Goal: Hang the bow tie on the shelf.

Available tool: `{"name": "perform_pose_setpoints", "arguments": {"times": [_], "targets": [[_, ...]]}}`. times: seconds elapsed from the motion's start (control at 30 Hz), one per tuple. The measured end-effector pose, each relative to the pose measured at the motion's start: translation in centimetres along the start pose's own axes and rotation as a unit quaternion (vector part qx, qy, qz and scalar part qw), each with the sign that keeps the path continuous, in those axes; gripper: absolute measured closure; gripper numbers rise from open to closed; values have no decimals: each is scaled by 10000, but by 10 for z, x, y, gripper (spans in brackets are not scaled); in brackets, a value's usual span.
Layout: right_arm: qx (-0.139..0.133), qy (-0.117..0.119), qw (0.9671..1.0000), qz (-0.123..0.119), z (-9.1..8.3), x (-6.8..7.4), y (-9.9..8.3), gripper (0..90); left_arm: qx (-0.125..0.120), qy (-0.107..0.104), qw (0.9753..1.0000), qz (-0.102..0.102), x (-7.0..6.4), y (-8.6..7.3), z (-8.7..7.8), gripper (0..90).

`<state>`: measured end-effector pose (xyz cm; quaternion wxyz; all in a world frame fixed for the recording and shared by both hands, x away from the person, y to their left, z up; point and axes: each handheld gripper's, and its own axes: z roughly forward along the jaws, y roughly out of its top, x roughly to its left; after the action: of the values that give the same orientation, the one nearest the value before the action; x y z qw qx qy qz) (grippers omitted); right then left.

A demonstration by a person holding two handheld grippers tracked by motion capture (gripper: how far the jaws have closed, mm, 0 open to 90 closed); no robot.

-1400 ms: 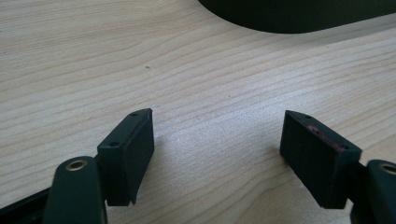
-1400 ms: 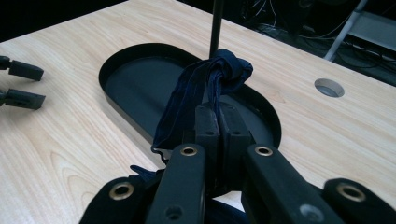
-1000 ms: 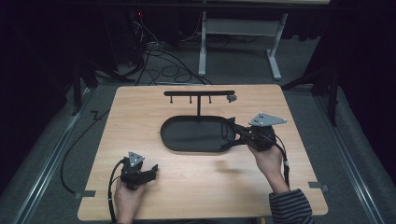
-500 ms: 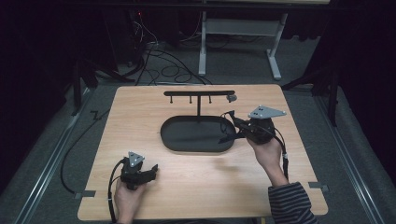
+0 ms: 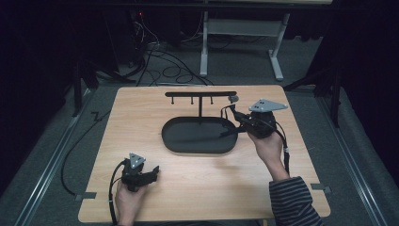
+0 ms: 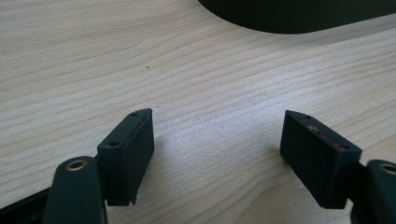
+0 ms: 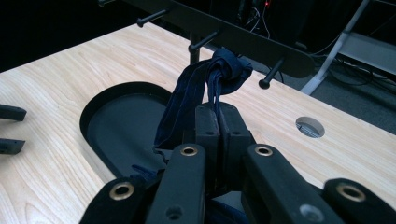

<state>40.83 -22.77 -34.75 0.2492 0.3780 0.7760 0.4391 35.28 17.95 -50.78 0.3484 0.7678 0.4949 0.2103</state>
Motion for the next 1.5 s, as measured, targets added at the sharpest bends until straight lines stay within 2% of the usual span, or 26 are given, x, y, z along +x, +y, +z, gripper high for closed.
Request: {"name": "perform_pose_setpoints", "arguments": {"times": [0.37,0.7,1.07,1.5], "targets": [[-21,-55,10000,1,8,-6,10,898,-1,-3,10000,-2,0,0,0,267],[34,-191,9997,136,17,-16,13,897,3,5,10000,7,0,0,0,267],[179,-275,9991,283,32,-28,10,897,13,9,10000,13,0,0,0,267],[309,-364,9976,492,43,-38,5,893,5,7,10000,10,0,0,0,267]]}}
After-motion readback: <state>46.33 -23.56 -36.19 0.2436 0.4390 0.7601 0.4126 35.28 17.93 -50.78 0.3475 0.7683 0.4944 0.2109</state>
